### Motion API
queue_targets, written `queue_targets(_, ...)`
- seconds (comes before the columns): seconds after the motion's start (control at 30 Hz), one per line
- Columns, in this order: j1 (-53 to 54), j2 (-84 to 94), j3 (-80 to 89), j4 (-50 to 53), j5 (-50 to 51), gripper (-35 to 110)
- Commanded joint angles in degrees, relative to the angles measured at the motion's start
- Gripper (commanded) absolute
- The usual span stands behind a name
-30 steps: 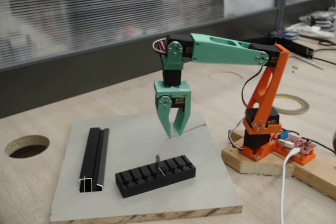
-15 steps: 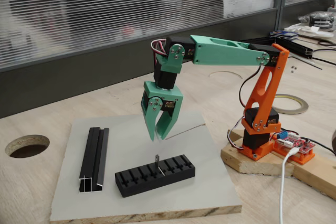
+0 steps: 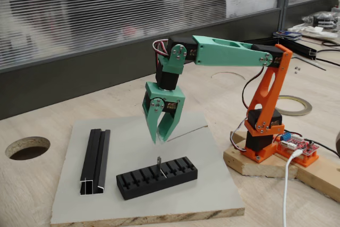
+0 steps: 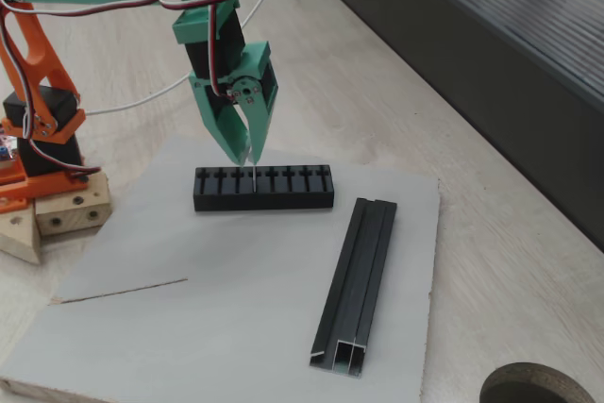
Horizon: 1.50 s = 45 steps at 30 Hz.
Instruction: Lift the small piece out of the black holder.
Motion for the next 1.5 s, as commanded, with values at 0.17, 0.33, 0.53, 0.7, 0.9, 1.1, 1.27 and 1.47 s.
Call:
queue_targets(0.17, -0.6, 0.5, -0.9, -0.5, -7.6, 12)
queue_targets(0.33, -1.0, 0.5, -0.2, -0.5, -7.6, 12)
queue_targets(0.53, -1.1, 0.4, -0.1, -0.5, -7.6, 24)
queue_targets(0.7, -1.2, 0.2, -0.1, -0.5, -7.6, 36)
queue_targets(0.9, -2.2, -4.6, -0.1, -0.4, -7.6, 36)
queue_targets(1.1, -5.0, -8.1, -0.4, -0.5, -7.6, 36)
queue_targets(1.27, -4.7, -8.2, -0.1, -0.5, -7.6, 36)
queue_targets(1.47, -4.4, -8.2, -0.1, -0.5, -7.6, 37)
